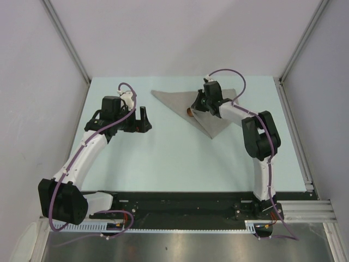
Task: Fold the napkin, place the utensils inside, and roll it up
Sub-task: Fold the napkin
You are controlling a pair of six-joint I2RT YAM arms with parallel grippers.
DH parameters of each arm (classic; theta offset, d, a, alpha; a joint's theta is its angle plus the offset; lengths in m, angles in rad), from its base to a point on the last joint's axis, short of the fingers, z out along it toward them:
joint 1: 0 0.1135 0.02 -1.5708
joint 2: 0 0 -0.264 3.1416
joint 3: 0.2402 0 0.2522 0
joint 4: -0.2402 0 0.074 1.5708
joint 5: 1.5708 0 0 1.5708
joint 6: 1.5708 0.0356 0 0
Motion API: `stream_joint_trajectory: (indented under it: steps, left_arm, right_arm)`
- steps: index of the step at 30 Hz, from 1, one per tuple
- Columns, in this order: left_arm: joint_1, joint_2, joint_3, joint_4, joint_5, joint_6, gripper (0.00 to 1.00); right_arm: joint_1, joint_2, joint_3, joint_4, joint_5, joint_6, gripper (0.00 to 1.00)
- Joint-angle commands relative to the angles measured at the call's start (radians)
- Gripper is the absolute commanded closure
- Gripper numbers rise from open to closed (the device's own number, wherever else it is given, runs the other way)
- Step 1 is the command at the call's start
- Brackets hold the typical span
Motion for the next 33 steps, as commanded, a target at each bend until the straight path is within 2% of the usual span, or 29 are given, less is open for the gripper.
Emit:
stream_joint_trajectory:
  steps: [1, 10, 13, 14, 17, 19, 26, 28, 31, 33]
  left_arm:
    - [-0.006, -0.004, -0.004, 0.02, -0.005, -0.011, 0.0]
    - [-0.006, -0.006, -0.004, 0.018, -0.005, -0.01, 0.0]
    - [-0.007, -0.004, -0.004, 0.016, -0.005, -0.008, 0.0]
    - [-0.006, -0.004, -0.004, 0.016, -0.005, -0.008, 0.0]
    - [-0.007, -0.003, -0.005, 0.016, -0.009, -0.007, 0.0]
    - [-0.006, -0.004, -0.004, 0.016, -0.009, -0.007, 0.0]
    - [-0.006, 0.0, -0.005, 0.016, -0.028, -0.005, 0.0]
    - [-0.007, 0.002, -0.005, 0.013, -0.032, -0.005, 0.0]
    - [-0.006, 0.006, -0.005, 0.015, -0.035, -0.005, 0.0]
    - [-0.007, 0.011, -0.004, 0.015, -0.036, -0.007, 0.0]
  right_arm:
    - [0.017, 0.053, 0.091, 0.094, -0.051, 0.029, 1.0]
    - [0.034, 0.113, 0.139, 0.084, -0.068, 0.038, 1.0]
    - [0.035, 0.108, 0.137, 0.09, -0.08, 0.033, 0.83]
    - [0.037, 0.102, 0.133, 0.093, -0.08, 0.032, 0.72]
    - [0.04, 0.075, 0.127, 0.106, -0.089, 0.012, 0.53]
    - [0.041, 0.056, 0.127, 0.113, -0.105, -0.007, 0.45]
    - [0.048, -0.085, 0.105, 0.126, -0.128, -0.082, 0.37]
    - [0.045, -0.138, 0.062, 0.13, -0.091, -0.118, 0.36]
    - [0.046, -0.238, -0.011, 0.135, -0.036, -0.169, 0.29]
    - [0.048, -0.275, -0.028, 0.084, -0.019, -0.194, 0.29]
